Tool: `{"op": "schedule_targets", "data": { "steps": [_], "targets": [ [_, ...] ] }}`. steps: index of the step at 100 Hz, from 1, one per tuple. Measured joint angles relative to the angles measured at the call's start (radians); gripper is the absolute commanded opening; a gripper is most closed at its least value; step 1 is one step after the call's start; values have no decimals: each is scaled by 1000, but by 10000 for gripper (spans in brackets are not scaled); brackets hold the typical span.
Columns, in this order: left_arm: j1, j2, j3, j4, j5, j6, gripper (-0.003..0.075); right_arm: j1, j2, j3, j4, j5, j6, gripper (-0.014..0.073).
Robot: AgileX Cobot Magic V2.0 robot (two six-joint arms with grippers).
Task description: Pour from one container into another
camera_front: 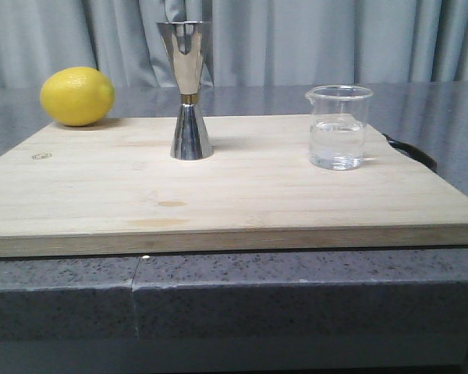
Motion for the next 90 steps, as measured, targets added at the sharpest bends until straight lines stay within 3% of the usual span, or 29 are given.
{"op": "schedule_targets", "data": {
  "steps": [90],
  "targets": [
    [0,0,0,0,-20,0,-19,0,0,0,0,0,0,-43]
  ]
}}
